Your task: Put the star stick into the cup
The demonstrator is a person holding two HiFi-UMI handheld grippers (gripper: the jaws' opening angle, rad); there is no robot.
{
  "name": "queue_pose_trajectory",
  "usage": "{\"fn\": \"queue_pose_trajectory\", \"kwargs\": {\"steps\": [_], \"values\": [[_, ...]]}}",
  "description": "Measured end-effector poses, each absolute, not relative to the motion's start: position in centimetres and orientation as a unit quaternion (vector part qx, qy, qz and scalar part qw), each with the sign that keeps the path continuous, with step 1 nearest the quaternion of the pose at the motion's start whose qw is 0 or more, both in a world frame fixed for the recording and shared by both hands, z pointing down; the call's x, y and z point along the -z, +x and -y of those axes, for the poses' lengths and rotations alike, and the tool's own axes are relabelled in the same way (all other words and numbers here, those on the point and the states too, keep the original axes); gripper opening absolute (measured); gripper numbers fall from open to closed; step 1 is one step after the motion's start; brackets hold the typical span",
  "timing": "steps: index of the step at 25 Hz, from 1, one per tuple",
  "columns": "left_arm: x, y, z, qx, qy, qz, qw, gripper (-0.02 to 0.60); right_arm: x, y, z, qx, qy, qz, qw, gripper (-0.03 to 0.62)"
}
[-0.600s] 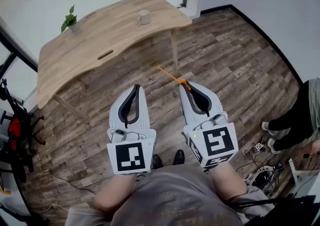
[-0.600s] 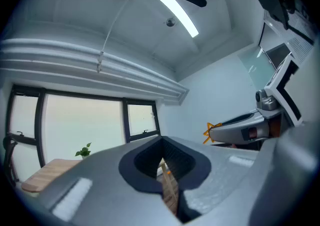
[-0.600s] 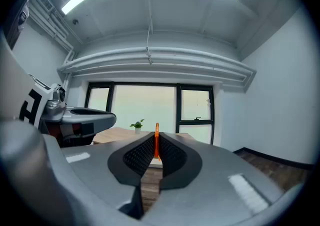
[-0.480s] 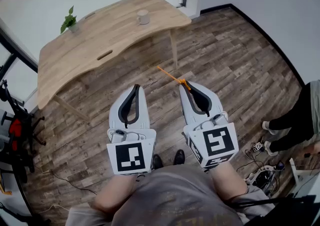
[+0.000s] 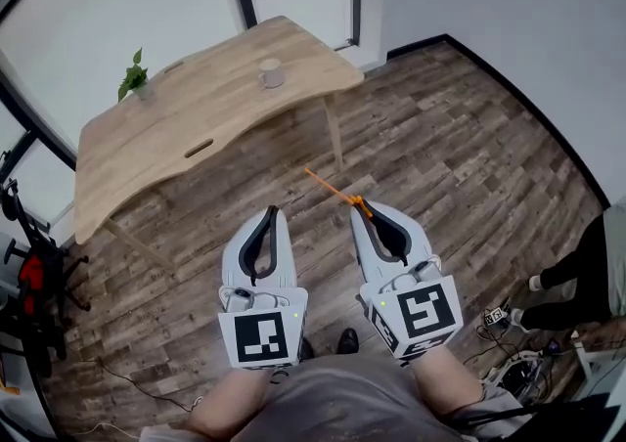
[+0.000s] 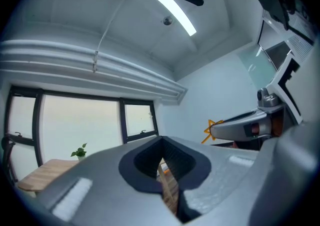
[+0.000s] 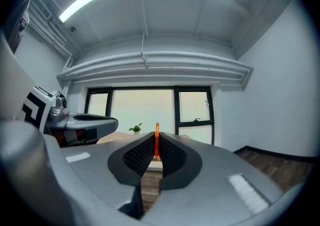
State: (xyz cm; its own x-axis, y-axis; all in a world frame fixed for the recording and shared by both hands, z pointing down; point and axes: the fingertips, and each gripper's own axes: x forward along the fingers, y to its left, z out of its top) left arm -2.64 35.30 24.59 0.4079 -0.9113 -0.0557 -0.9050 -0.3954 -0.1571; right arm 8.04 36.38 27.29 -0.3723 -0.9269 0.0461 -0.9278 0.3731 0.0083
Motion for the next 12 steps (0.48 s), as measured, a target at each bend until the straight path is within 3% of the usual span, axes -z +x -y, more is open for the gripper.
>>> {"fn": "queue_pose_trajectory", "kwargs": {"steps": [12], "values": [[-26.2,-0.5,-31.5,0.042,-0.831,-0.549,0.076,0.000,-28.6,10.3,-32.7,-0.030,0.546,0.837,0.021,0.046]]}}
